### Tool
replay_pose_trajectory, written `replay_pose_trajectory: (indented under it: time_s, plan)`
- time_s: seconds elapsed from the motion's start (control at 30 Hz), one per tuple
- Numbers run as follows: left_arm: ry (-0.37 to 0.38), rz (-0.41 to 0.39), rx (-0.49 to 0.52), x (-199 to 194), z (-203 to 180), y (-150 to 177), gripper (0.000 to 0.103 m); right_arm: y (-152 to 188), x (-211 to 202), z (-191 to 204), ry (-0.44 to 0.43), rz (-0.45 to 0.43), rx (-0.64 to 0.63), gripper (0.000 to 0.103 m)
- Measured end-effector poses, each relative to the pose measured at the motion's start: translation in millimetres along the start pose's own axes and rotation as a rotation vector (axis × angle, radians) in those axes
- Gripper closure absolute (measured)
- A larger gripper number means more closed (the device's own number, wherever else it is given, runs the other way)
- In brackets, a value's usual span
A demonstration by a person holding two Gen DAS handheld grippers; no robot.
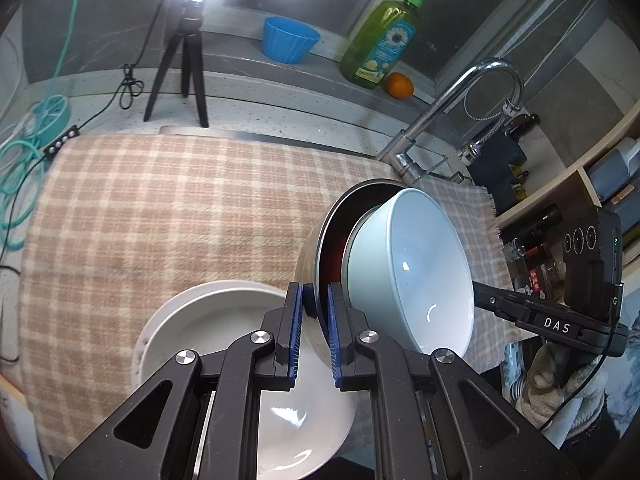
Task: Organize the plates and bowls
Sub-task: 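Lift the nested bowls with both grippers and carry them over the plate stack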
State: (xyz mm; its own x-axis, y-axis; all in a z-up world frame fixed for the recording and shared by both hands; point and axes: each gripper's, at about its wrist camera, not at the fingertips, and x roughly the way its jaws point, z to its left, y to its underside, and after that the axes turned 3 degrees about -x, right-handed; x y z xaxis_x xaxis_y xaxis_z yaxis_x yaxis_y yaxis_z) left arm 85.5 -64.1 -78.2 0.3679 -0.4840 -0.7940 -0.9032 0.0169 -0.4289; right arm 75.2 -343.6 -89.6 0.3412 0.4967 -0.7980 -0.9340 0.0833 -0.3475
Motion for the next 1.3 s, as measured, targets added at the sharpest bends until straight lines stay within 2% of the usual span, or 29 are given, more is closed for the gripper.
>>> replay_pose_trajectory:
  time_s: [0.43,0.93,1.3]
  plan:
    - [-0.025,0.008,-0.073,-28,47,34,0.093,33,27,48,-0.009,0.062,-0.034,0.09]
    - [-0.035,0.031,-0.102,-34,68,56,0.093,52,41,61,-0.009,0.095,-0.027,0.09]
    - [-0.049,0.056,-0.105,-29,78,60,0.093,54,53,62,-0.013,0.115,-0.012,0.09]
